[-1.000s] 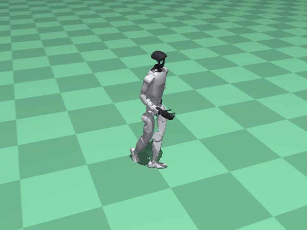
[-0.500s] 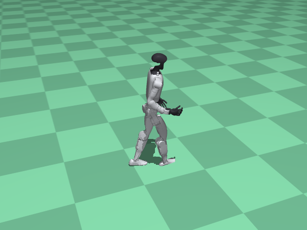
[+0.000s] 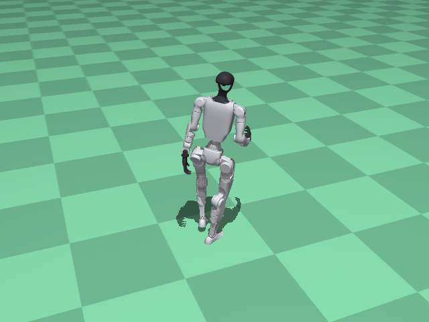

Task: Walk run

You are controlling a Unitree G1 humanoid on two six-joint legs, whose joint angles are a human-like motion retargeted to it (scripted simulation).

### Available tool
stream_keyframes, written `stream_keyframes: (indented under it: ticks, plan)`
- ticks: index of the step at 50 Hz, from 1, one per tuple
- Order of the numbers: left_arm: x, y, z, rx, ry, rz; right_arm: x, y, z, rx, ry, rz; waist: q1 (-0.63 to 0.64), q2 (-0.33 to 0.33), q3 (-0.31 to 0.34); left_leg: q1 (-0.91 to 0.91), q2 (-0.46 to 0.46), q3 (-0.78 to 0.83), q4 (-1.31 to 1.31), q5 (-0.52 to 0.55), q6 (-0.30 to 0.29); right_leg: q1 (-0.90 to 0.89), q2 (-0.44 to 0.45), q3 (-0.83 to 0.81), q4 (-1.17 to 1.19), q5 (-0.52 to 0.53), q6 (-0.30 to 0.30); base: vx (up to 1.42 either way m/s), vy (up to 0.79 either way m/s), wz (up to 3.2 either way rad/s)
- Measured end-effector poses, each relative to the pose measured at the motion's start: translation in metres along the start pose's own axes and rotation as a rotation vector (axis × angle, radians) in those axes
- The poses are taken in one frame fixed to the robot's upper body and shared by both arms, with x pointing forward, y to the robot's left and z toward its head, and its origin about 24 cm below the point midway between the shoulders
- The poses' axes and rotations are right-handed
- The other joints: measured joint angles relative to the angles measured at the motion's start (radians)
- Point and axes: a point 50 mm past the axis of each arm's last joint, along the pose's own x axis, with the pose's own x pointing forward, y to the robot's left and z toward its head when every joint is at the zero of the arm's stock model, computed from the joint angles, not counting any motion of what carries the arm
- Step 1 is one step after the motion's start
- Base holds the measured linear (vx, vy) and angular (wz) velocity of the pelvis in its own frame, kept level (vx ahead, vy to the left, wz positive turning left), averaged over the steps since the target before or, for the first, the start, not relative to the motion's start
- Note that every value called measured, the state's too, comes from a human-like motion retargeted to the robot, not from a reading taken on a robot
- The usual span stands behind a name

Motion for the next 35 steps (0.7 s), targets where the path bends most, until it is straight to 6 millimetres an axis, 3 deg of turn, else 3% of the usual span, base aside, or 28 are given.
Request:
stream_keyframes:
  ticks: [5,8,10,13,15,18,20,23,25,30,35]
  plan:
    - [0.003,-0.026,-0.011,-0.163,0.014,-0.145,0.005,-0.007,0.005,-0.044,-0.019,-0.036,0.019,0.0,0.016,-0.014,-0.007,0.145,-0.249,-0.088,0.083,0.088,0.055,-0.165,-0.025,-0.035,0.021,0.57,0.05,1.47]
    - [0.003,-0.037,-0.021,-0.225,0.024,-0.213,0.008,-0.001,0.004,-0.034,-0.017,-0.034,0.023,-0.032,0.023,0.026,-0.019,0.212,-0.291,-0.064,0.143,0.144,0.039,-0.215,-0.014,-0.006,0.051,0.7,0.06,0.85]
    - [0.003,-0.04,-0.031,-0.242,0.044,-0.216,0.007,0.005,0.001,-0.009,-0.007,-0.037,0.051,-0.066,0.015,0.078,-0.035,0.288,-0.312,-0.068,0.18,0.171,0.009,-0.216,0.013,0.048,0.082,0.74,0.05,0.22]
    - [0.001,-0.035,-0.044,-0.251,0.089,-0.174,0.001,0.018,-0.005,0.051,0.016,-0.036,0.057,-0.08,-0.02,0.106,-0.093,0.173,-0.342,-0.11,0.207,0.185,-0.023,-0.232,0.093,0.249,0.109,0.94,0.14,0.39]
    - [0.0,-0.032,-0.047,-0.275,0.094,-0.155,-0.002,0.034,-0.008,0.093,0.032,-0.002,0.039,-0.047,-0.032,0.146,-0.053,0.181,-0.348,-0.127,0.198,0.179,-0.043,-0.234,0.199,0.419,0.063,1.04,0.21,0.42]
    - [0.001,-0.027,-0.034,-0.261,0.034,-0.138,-0.003,0.05,-0.007,0.118,0.034,0.042,-0.059,0.046,-0.035,0.231,-0.024,0.109,-0.374,-0.156,0.2,0.101,-0.011,-0.234,0.448,0.534,-0.103,0.87,0.21,1.42]
    - [0.001,-0.02,-0.017,-0.215,-0.018,-0.115,-0.002,0.054,-0.006,0.121,0.026,0.059,-0.105,0.089,-0.04,0.265,-0.019,0.047,-0.394,-0.158,0.196,0.015,0.018,-0.171,0.592,0.465,-0.09,0.66,0.12,1.56]
    - [0.0,-0.006,0.027,-0.118,-0.122,-0.033,-0.001,0.056,-0.005,0.136,0.02,0.059,-0.144,0.118,-0.037,0.318,-0.03,-0.03,-0.426,-0.157,0.189,-0.137,0.125,0.041,0.683,0.38,0.026,0.6,0.01,1.49]
    - [-0.004,0.002,0.062,-0.071,-0.213,0.024,-0.002,0.056,-0.005,0.148,0.022,0.045,-0.145,0.117,-0.036,0.358,-0.038,-0.05,-0.447,-0.163,0.185,-0.213,0.152,0.115,0.692,0.312,0.06,0.61,-0.08,1.18]
    - [-0.026,-0.001,0.155,-0.071,-0.528,0.014,-0.004,0.052,-0.004,0.147,0.014,0.023,-0.206,0.084,-0.028,0.443,-0.095,-0.148,-0.47,-0.186,0.179,-0.353,0.034,0.09,0.5,0.252,0.047,0.66,-0.11,1.38]
    - [-0.061,-0.011,0.226,-0.05,-0.805,-0.053,-0.01,0.048,-0.007,0.133,0.033,0.001,-0.274,0.034,0.0,0.564,-0.16,-0.263,-0.477,-0.227,0.162,-0.438,-0.011,0.192,0.172,0.272,0.111,0.69,-0.15,1.12]
